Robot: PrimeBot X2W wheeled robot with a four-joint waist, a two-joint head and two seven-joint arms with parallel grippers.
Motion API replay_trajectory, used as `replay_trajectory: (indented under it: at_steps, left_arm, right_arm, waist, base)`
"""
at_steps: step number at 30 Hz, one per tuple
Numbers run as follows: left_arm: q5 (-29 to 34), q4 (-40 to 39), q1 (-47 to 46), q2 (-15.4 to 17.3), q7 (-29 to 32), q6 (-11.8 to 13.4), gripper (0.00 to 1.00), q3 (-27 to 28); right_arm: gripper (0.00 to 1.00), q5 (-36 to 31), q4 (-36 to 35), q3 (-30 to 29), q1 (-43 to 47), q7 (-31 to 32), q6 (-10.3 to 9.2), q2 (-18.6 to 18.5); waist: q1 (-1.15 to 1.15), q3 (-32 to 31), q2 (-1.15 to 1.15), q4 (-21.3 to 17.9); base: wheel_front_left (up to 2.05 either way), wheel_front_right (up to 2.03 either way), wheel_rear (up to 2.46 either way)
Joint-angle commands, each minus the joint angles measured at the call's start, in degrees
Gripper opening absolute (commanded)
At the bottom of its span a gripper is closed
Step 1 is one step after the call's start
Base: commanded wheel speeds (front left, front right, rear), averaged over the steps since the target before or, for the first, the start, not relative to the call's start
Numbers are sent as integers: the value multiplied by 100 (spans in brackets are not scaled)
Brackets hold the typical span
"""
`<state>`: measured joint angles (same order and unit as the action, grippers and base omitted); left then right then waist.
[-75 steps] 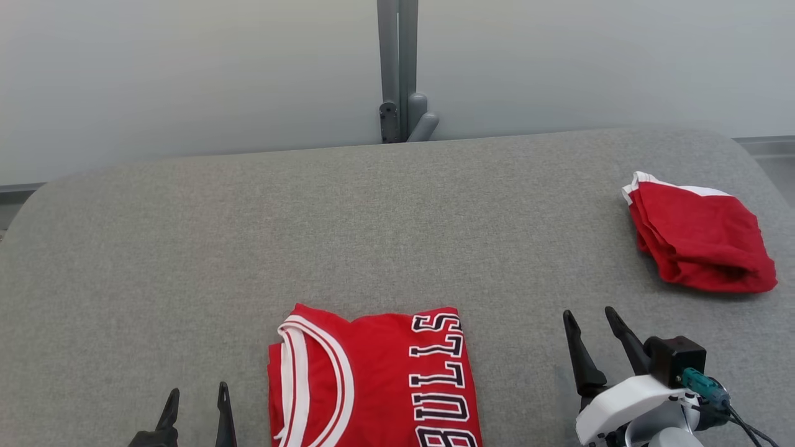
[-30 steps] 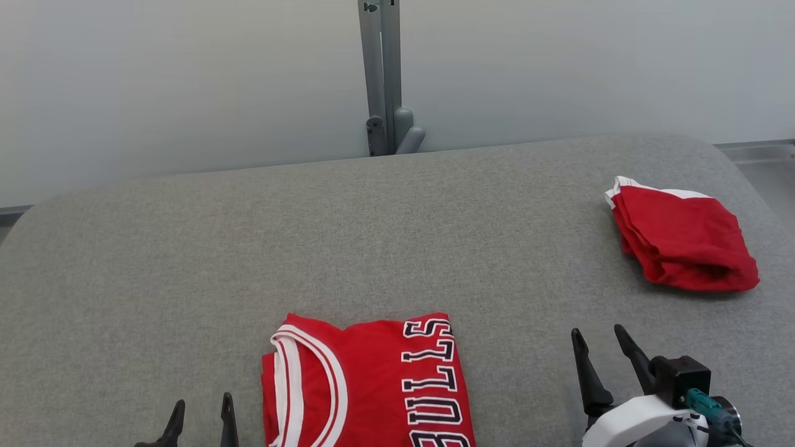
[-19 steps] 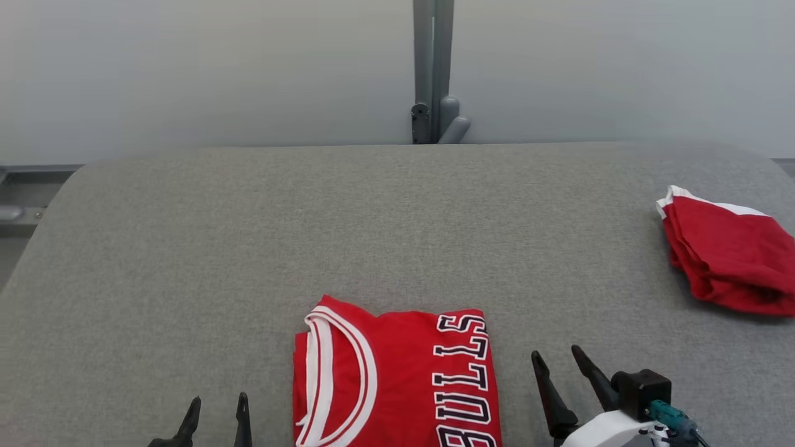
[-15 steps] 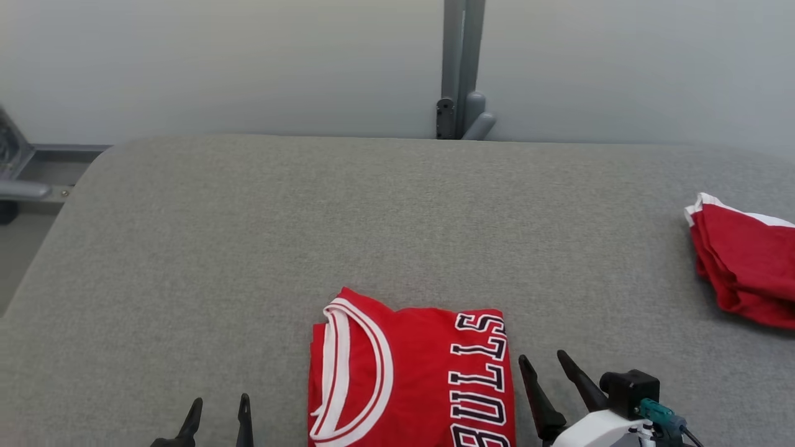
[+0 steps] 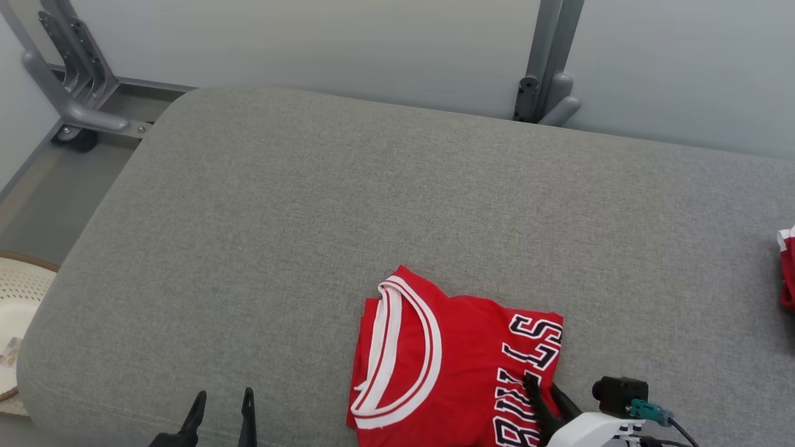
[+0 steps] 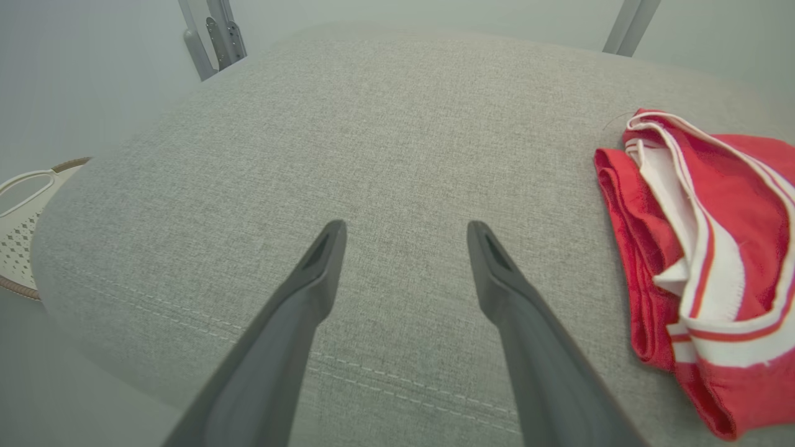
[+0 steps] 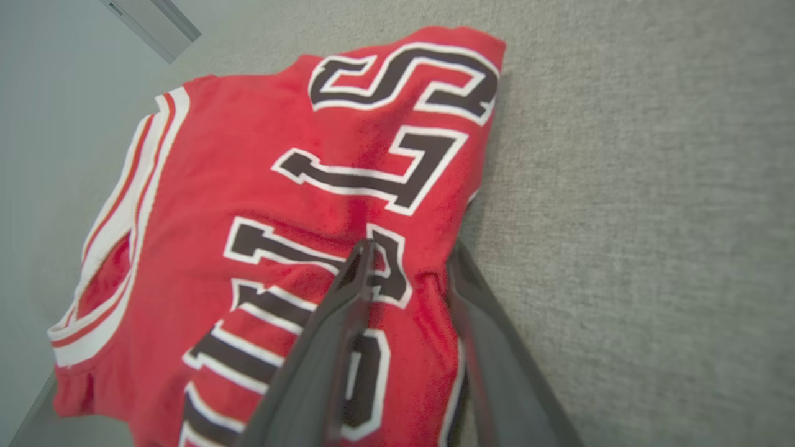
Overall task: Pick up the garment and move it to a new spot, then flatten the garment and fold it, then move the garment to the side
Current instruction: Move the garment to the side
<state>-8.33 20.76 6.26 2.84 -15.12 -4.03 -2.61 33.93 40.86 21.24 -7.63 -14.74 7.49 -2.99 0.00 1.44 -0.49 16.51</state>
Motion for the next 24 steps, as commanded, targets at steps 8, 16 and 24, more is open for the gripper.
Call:
replay_trajectory:
  at_steps: [8, 16, 24]
  left_arm:
    - [-85, -82, 112, 15, 1, 4, 100, 56]
    - [-262, -147, -62, 15, 2, 62, 100, -114]
    - [-373, -158, -360, 15, 2, 111, 100, -264]
  right_arm:
    - [0, -362, -207, -613, -201, -45, -6, -266]
    - [0, -742, -490, -980, -81, -48, -6, -248]
    - [0, -828, -556, -1034, -85, -49, -6, -288]
  waist:
    - [0, -112, 49, -592]
    - [0, -169, 49, -2182]
    - [0, -57, 49, -3600]
  base:
    - [0, 0, 0]
    - [0, 0, 0]
    - [0, 0, 0]
